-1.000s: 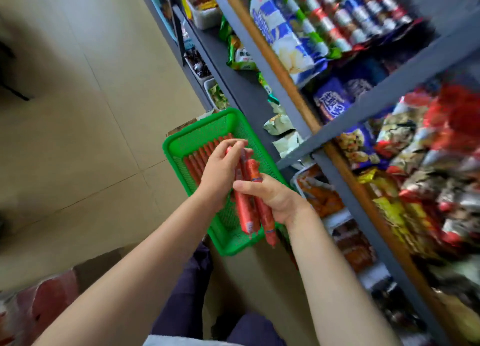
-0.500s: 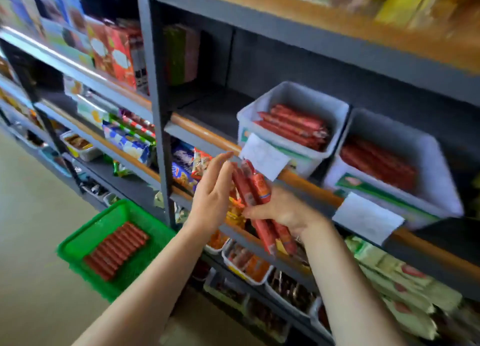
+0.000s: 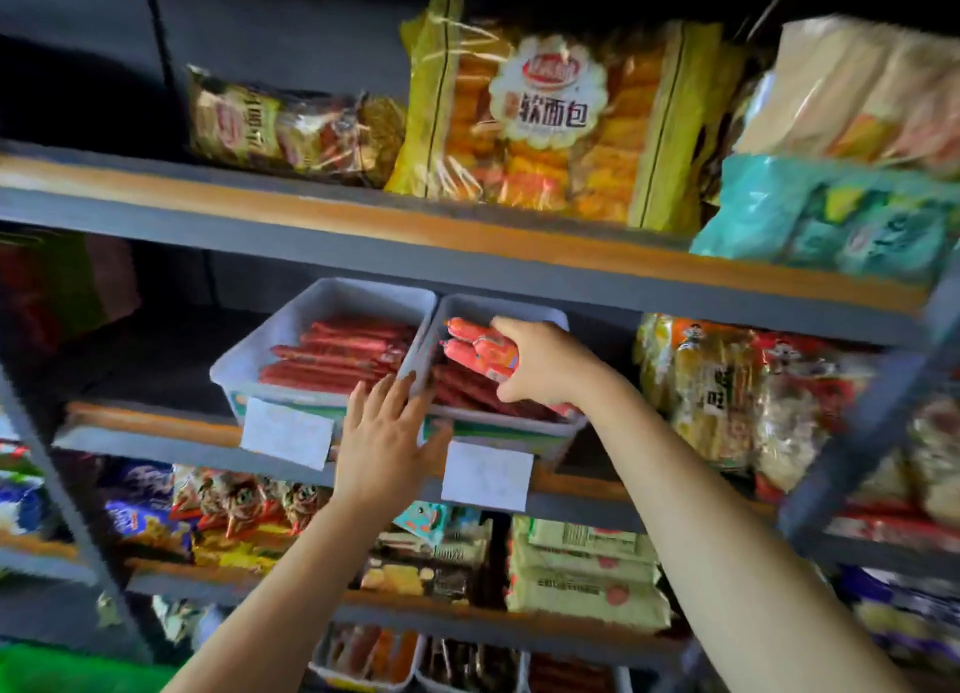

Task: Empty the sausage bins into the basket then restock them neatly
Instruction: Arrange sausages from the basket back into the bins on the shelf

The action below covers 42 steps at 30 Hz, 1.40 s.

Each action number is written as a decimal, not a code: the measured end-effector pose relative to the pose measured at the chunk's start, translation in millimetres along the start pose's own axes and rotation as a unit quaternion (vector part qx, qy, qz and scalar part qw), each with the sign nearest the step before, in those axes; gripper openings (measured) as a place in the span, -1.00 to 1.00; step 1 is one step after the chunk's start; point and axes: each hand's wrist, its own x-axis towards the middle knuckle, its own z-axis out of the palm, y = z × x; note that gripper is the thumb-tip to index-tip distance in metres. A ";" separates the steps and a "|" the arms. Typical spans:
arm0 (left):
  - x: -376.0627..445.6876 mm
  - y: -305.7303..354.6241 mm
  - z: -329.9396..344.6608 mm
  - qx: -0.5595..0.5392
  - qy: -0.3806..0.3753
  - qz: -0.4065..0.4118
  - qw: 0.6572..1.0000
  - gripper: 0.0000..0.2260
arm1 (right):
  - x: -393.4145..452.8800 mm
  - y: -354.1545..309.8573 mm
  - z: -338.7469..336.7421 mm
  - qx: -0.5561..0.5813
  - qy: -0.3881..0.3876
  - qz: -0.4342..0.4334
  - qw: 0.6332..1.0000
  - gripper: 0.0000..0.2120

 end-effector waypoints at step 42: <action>-160.5 -218.6 -8.1 -0.137 0.026 -0.425 0.894 -0.88 | 41.4 -179.9 226.9 0.356 -0.220 -0.118 0.901 -0.80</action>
